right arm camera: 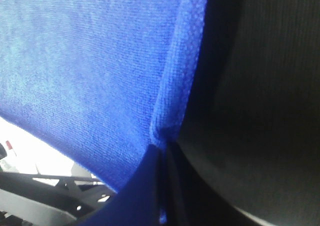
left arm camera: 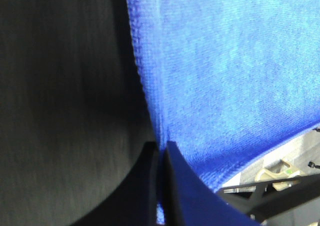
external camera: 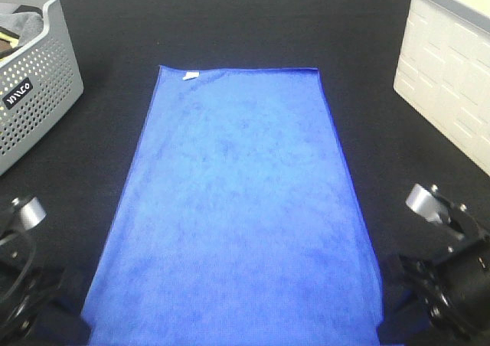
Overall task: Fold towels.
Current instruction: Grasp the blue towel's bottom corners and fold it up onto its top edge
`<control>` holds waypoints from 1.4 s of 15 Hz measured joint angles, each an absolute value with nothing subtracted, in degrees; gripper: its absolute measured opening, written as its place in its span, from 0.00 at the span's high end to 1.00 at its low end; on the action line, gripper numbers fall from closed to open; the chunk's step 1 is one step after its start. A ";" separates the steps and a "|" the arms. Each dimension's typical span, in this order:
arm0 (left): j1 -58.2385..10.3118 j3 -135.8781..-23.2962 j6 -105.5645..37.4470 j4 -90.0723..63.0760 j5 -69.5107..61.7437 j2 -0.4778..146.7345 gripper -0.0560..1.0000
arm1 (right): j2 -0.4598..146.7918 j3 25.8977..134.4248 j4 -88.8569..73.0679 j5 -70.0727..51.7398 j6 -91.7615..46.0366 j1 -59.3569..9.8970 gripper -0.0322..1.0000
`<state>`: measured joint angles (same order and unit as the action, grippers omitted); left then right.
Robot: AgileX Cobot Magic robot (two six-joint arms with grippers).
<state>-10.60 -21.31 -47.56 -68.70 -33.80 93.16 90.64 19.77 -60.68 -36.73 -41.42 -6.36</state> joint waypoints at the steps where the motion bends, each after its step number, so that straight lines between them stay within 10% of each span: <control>1: -10.60 -19.71 -47.50 -68.70 -33.80 91.56 0.95 | 89.90 18.45 -61.31 -36.73 -41.42 -6.36 0.97; 8: -10.60 -24.58 -47.50 -71.16 -28.53 87.55 0.95 | 87.83 26.81 -60.79 -35.18 -41.42 -6.65 0.97; 21: -6.02 -77.12 -40.28 -65.72 -24.01 114.82 0.95 | 123.19 95.57 -41.60 -40.85 -24.58 -6.65 0.97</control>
